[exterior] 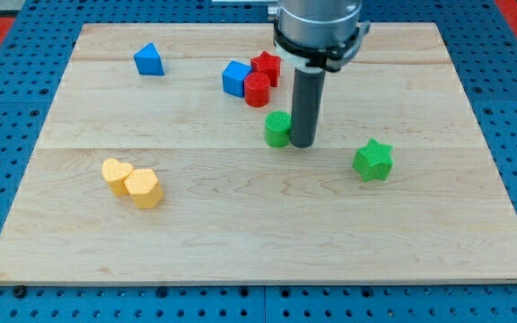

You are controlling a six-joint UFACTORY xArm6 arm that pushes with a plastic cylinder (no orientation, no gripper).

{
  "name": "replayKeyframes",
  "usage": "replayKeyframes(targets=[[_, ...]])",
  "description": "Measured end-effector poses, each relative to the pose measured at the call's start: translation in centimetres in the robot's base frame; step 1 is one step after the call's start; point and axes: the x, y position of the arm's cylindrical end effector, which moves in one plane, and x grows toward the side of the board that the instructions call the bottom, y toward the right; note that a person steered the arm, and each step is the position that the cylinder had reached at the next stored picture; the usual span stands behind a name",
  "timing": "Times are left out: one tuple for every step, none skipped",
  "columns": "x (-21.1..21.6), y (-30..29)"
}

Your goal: Nudge the green circle left a bit

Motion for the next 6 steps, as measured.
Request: replayKeyframes(targets=[[-3.4, -2.4], [-4.0, -2.3], [-2.1, -1.7], [-1.7, -3.7], [-2.4, -7.0], [-1.8, -7.4]])
